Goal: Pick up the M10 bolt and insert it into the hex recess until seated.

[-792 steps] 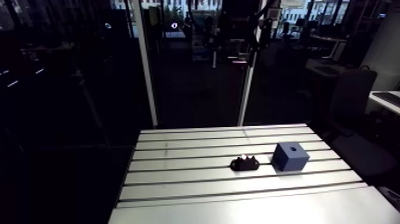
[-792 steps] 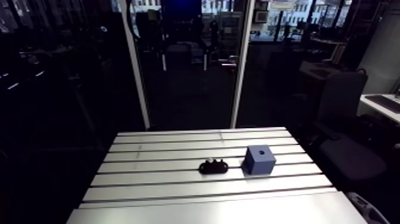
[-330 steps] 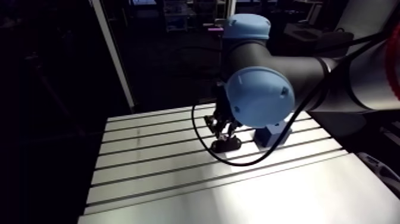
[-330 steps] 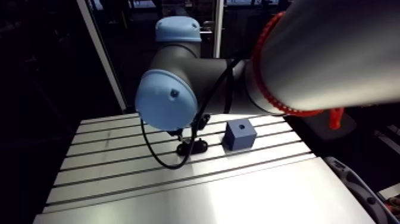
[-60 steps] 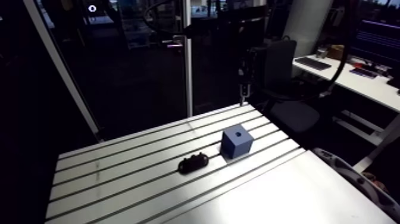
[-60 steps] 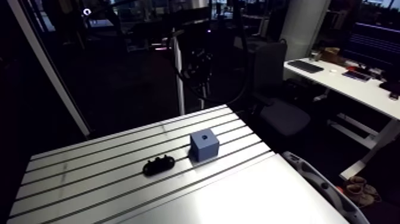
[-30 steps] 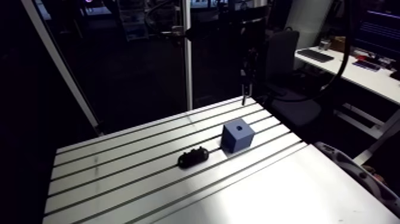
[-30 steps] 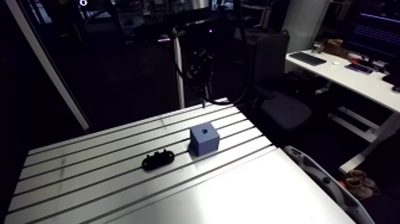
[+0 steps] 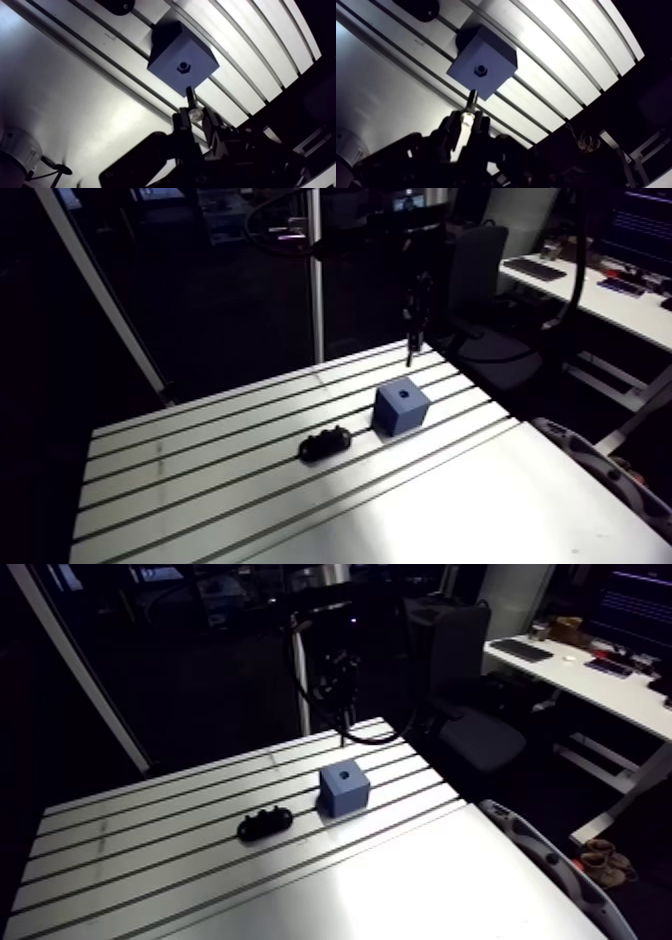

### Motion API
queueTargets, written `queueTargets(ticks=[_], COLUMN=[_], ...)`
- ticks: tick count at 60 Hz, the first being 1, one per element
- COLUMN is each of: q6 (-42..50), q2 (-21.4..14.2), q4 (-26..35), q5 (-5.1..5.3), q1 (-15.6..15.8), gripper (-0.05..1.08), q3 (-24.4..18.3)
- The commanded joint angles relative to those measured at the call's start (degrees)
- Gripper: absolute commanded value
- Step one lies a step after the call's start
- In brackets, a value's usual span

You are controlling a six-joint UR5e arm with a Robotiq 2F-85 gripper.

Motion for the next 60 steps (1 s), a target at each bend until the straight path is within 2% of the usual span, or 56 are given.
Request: queueTargets(ticks=[1, 23, 27, 33, 60], q6=[0.15, -0.03, 0.05, 0.06, 0.13], q2=[0.58, 1.22, 1.72, 1.92, 2.18], q4=[-0.91, -3.15, -3.16, -3.18, -3.25], q5=[-0.02, -0.18, -0.94, -1.32, -1.34], q1=[0.01, 0.09, 0.09, 0.09, 0.09], gripper=[1.07, 1.06, 1.06, 1.06, 1.06], q3=[1.19, 2.34, 2.44, 2.44, 3.06])
